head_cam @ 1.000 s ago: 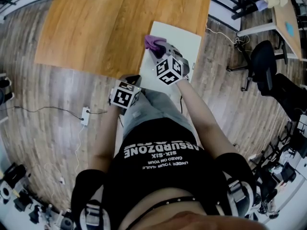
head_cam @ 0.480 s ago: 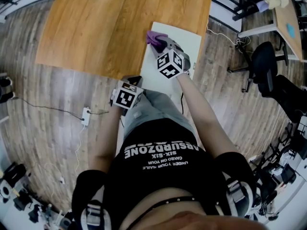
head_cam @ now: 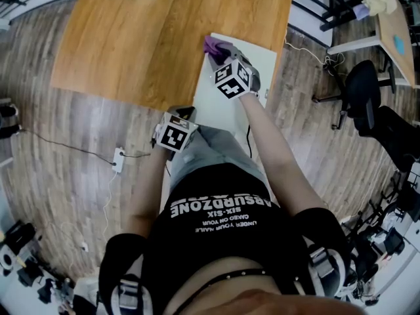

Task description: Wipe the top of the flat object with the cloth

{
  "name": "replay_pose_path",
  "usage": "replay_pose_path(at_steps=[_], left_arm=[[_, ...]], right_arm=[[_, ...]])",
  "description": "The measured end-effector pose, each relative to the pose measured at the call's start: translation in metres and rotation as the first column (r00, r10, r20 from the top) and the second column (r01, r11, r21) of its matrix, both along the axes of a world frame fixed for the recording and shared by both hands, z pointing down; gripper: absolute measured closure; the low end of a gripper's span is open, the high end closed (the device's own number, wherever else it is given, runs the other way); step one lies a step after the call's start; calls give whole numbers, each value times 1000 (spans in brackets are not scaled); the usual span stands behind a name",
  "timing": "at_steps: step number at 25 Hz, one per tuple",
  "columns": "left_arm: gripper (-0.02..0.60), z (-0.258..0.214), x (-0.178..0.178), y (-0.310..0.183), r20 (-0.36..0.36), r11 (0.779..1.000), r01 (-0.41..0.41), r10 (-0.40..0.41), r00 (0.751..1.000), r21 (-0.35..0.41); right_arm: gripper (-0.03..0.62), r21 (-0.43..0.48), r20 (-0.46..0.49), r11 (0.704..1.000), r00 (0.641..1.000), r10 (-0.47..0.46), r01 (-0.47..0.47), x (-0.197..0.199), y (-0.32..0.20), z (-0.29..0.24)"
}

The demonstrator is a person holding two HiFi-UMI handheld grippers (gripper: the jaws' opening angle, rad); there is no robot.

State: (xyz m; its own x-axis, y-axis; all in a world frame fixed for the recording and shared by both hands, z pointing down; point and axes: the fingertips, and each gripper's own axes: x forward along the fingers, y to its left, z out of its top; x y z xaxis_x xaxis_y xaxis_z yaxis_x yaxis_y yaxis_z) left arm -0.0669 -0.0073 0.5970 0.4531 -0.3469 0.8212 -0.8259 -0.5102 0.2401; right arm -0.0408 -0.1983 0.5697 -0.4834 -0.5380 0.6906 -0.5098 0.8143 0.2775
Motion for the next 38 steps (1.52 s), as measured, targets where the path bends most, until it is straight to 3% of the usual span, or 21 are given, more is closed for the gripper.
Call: replay_pose_path(at_steps=[11, 24, 38], left_arm=[[566, 5, 2, -6, 1, 1000, -1, 1, 1000, -7], [566, 6, 1, -6, -4, 1000, -3, 3, 1000, -19], [566, 7, -1, -6, -12, 1000, -3, 2, 1000, -23]], right_arm=[[490, -22, 2, 999, 1000, 29, -29, 5, -28, 9], [496, -46, 62, 998, 997, 51, -48, 6, -25, 13], [496, -51, 60, 997, 996, 60, -57, 4, -24, 15]])
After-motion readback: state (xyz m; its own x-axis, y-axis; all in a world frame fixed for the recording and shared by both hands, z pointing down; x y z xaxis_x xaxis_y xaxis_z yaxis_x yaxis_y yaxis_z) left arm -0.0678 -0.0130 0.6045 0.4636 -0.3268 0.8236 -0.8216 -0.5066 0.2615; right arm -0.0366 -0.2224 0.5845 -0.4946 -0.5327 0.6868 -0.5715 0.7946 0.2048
